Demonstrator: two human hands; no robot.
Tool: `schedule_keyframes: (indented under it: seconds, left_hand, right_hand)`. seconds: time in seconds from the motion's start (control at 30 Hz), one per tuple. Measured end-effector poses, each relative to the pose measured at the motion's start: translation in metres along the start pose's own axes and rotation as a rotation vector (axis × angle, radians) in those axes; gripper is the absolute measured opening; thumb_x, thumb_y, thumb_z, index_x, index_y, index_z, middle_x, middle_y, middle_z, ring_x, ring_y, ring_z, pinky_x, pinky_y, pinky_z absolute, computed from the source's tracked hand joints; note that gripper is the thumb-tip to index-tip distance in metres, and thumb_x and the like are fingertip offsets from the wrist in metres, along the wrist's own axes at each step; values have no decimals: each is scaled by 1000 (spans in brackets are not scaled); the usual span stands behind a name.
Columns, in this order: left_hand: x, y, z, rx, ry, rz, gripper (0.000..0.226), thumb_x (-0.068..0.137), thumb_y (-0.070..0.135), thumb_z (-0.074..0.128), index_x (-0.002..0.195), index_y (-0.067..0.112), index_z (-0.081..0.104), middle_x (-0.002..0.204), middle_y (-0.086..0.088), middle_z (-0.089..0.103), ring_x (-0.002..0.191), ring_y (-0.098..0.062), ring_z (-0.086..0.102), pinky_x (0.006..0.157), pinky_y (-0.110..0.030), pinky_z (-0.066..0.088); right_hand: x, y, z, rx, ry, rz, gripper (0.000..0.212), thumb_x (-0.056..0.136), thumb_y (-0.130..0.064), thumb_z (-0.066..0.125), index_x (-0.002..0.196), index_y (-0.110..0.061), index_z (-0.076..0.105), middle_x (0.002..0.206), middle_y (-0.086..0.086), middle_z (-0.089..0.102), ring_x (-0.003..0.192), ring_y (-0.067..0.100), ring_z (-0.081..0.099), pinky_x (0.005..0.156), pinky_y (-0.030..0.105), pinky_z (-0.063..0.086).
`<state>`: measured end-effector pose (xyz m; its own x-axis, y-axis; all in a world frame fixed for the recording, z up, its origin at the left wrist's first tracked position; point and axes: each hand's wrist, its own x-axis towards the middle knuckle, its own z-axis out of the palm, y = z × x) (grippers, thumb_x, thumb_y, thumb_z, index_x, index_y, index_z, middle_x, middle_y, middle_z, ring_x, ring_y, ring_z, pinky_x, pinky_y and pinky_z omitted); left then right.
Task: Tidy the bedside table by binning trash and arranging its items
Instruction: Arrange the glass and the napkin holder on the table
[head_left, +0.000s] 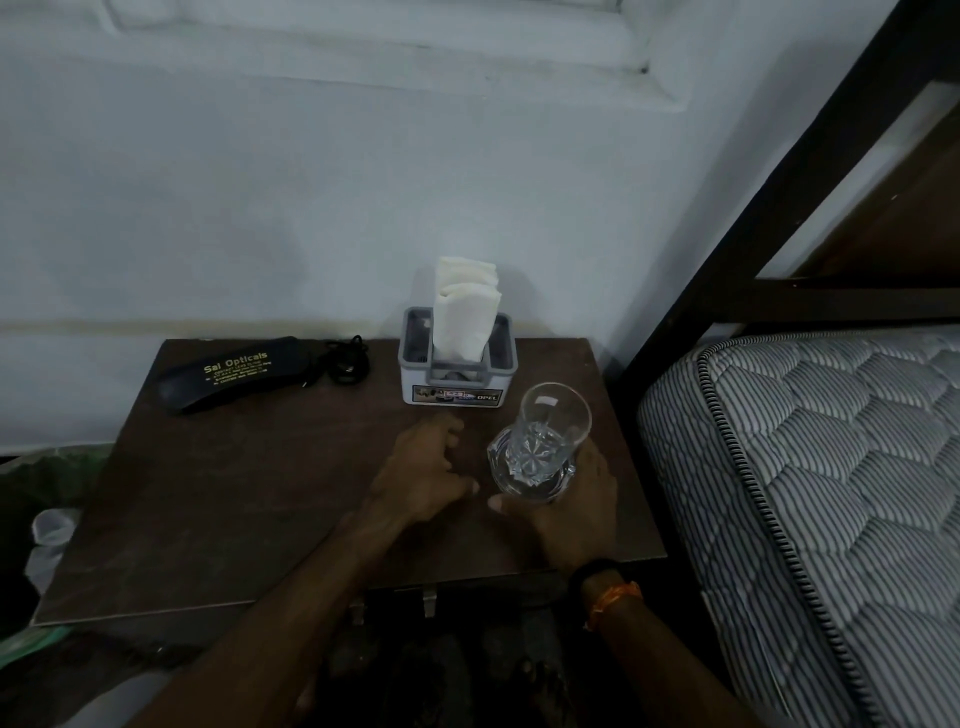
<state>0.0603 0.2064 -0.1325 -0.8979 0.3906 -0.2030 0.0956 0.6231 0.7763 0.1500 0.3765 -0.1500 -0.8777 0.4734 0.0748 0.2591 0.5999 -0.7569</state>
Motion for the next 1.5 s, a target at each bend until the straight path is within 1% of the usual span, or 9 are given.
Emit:
schedule_keyframes:
  seconds: [0.07, 0.2, 0.5, 0.63, 0.77, 0.87, 1.03, 1.27, 1.5]
  left_hand:
    - [1, -6, -11, -19, 51, -73, 64, 66, 22, 87, 121, 18, 55, 111, 0, 60, 89, -9, 59, 66, -17, 48]
    - [1, -15, -28, -9, 114, -141, 57, 68, 27, 86, 115, 18, 56, 103, 1, 61, 92, -11, 59, 68, -19, 47]
    - [-2, -11, -34, -9, 126, -172, 56, 78, 27, 78, 125, 16, 51, 116, -2, 58, 98, -11, 53, 70, -16, 40]
    - [-2, -7, -35, -10, 150, -179, 54, 80, 27, 76, 126, 16, 51, 118, -4, 58, 100, -11, 52, 75, -20, 41]
    - [-1, -4, -35, -19, 190, -175, 47, 81, 25, 75, 121, 15, 52, 118, -4, 57, 105, -16, 56, 77, -22, 45]
    - [0, -4, -35, -26, 246, -166, 37, 81, 25, 75, 108, 19, 52, 111, -1, 57, 99, -14, 56, 70, -21, 44]
    - [5, -9, -34, 13, 321, -134, 35, 79, 26, 77, 99, 21, 49, 102, 0, 55, 90, -15, 56, 67, -23, 43]
    - [7, -14, -37, 29, 300, -138, 48, 80, 30, 75, 118, 18, 48, 116, 1, 51, 102, -15, 53, 81, -28, 47]
    - [12, -16, -38, 27, 310, -163, 55, 78, 32, 76, 122, 18, 47, 121, -3, 55, 109, -20, 55, 90, -40, 52]
  right_hand:
    - [-1, -2, 3, -36, 38, -8, 104, 37, -56, 89, 127, -23, 48, 129, -7, 52, 122, 15, 45, 107, 31, 29]
    - [1, 2, 8, -39, 60, 26, 96, 40, -51, 90, 121, -22, 48, 122, -7, 53, 116, 15, 47, 104, 33, 34]
    - [31, 10, 4, -43, 52, 48, 94, 39, -54, 88, 120, -27, 51, 123, -8, 55, 117, 15, 48, 103, 28, 34]
    - [55, 12, 2, 25, 95, 54, 85, 33, -54, 89, 108, -31, 55, 114, -7, 64, 106, 16, 60, 95, 42, 52]
    - [75, 12, 1, 12, 97, 60, 97, 37, -54, 90, 123, -26, 53, 126, -1, 60, 117, 23, 55, 103, 44, 46]
    - [92, 12, 1, -25, 90, 72, 99, 39, -55, 89, 125, -21, 53, 126, 1, 60, 116, 24, 55, 101, 36, 44]
    - [113, 11, 2, -11, 86, 91, 110, 32, -70, 77, 128, -22, 53, 127, 3, 61, 117, 26, 56, 102, 48, 47]
    - [134, 10, 7, 13, 85, 106, 104, 29, -70, 82, 120, -24, 59, 121, 3, 65, 111, 26, 61, 95, 47, 52]
    - [138, 9, 11, 47, 95, 110, 106, 29, -70, 81, 121, -20, 60, 122, 5, 65, 111, 27, 61, 93, 47, 54]
